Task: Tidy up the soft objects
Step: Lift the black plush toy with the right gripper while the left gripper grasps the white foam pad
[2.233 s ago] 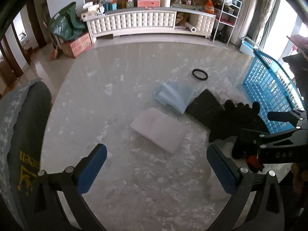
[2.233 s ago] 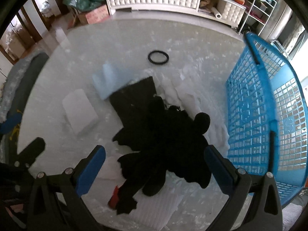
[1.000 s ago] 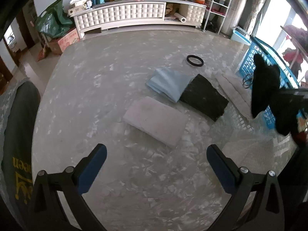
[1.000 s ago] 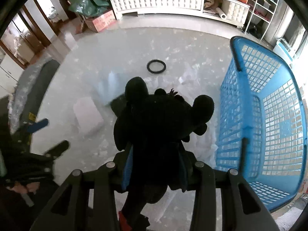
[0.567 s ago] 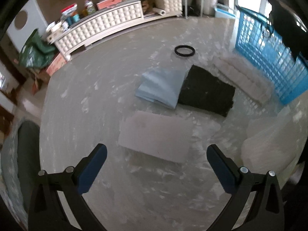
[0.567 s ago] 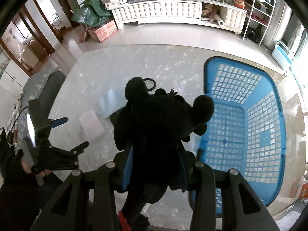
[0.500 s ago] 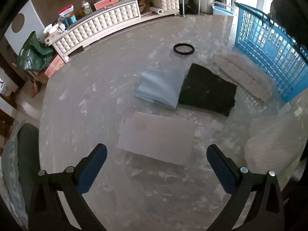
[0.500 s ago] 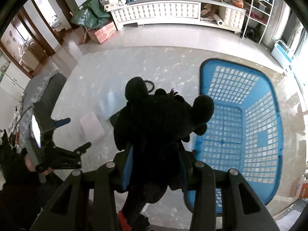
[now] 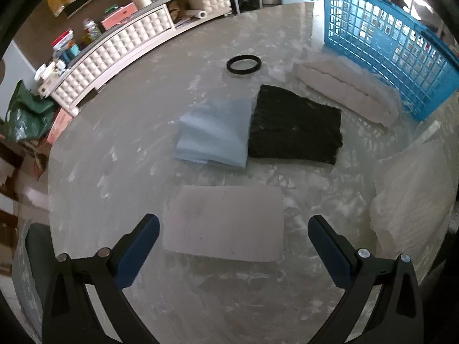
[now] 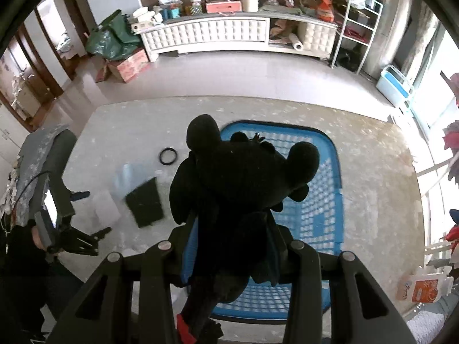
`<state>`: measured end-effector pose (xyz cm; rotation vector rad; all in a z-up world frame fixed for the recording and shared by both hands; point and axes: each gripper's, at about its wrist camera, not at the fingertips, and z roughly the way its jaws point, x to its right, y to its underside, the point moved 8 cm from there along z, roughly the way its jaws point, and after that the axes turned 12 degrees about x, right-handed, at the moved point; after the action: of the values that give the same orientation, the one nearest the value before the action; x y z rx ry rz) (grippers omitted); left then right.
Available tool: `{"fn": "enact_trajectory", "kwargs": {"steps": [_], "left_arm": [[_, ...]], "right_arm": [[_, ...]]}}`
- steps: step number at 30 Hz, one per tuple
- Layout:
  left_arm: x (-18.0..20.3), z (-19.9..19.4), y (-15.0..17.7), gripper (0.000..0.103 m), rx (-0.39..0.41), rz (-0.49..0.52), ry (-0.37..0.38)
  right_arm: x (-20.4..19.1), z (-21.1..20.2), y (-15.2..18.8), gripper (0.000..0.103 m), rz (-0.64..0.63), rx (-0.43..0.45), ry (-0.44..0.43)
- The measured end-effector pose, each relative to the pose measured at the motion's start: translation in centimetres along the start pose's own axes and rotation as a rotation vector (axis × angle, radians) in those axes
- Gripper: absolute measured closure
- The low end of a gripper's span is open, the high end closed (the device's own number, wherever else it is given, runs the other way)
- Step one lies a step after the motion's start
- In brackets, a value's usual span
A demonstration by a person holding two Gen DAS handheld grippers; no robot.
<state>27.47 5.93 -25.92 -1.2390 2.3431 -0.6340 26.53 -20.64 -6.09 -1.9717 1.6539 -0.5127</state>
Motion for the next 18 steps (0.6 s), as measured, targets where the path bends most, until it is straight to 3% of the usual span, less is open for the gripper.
{"fn": "enact_trajectory", "kwargs": {"steps": [10, 18], "left_arm": [[-1.2, 2.3, 0.6, 0.0, -0.045, 0.023, -0.009], [-0.8, 2.6, 0.9, 0.019, -0.032, -0.066, 0.07]], "right_arm": [[2.9, 1.5, 2.0, 0.064, 0.046, -0.067, 0.027], [4.0, 1.6, 1.8, 0.064, 0.066, -0.074, 0.037]]}}
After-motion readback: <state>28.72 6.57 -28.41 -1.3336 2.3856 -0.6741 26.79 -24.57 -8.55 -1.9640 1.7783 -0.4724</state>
